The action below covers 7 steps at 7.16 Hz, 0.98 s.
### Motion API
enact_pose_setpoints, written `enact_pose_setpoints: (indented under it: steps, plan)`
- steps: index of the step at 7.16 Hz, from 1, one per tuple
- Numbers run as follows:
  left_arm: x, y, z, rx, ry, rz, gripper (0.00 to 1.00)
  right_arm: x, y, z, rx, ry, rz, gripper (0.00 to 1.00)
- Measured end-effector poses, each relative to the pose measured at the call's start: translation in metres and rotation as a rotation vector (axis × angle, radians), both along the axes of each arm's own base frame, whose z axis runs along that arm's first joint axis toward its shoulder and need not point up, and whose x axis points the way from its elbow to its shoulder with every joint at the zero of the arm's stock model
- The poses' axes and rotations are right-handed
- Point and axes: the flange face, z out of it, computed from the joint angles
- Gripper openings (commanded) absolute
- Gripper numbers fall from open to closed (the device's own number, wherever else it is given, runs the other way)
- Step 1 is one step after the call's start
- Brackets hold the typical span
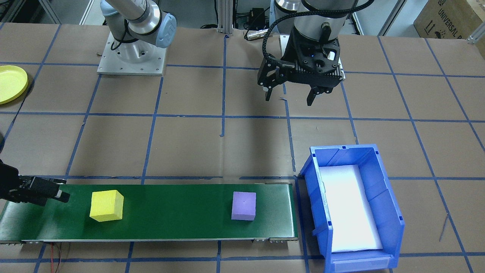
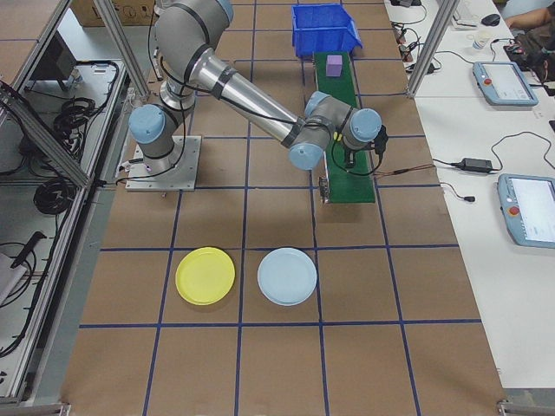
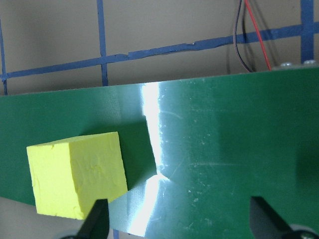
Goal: Move block left to right into plate
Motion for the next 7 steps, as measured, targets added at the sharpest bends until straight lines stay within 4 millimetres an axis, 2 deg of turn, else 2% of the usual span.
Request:
enact_pose_setpoints:
  steps: [2,3,7]
  plan:
    - [0.036,0.009,0.009,-0.006,-0.005,0.063,1.0,0.0,-0.001,0.001,-0.003,0.002,-0.001,1.0]
    - [0.045,0.012,0.012,-0.011,-0.005,0.08,1.0,-0.001,-0.003,0.004,-0.015,0.008,0.0,1.0]
    - [0.054,0.013,0.019,-0.039,0.0,0.1,1.0,-0.003,-0.005,0.003,-0.036,0.02,0.001,1.0]
